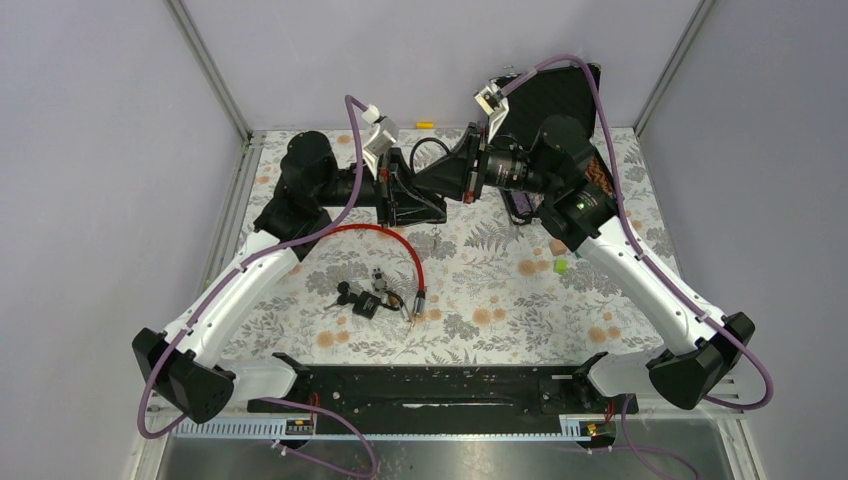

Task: Lock with the key
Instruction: Lock the lock.

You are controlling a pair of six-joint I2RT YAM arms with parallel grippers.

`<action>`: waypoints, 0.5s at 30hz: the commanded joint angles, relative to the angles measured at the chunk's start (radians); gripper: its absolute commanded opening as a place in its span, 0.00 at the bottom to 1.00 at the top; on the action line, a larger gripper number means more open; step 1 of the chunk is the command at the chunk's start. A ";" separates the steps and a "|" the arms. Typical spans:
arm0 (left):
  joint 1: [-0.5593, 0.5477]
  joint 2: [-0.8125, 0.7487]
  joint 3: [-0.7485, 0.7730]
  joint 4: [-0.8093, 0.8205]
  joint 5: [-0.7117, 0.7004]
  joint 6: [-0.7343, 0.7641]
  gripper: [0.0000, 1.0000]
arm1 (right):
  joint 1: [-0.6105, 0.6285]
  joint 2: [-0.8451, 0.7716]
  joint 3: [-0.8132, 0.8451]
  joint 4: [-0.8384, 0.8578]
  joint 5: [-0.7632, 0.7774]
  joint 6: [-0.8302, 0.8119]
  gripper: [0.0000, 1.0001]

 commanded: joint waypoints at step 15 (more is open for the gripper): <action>0.084 -0.028 0.056 0.229 -0.245 -0.118 0.00 | -0.028 -0.133 -0.089 0.021 0.155 0.000 0.82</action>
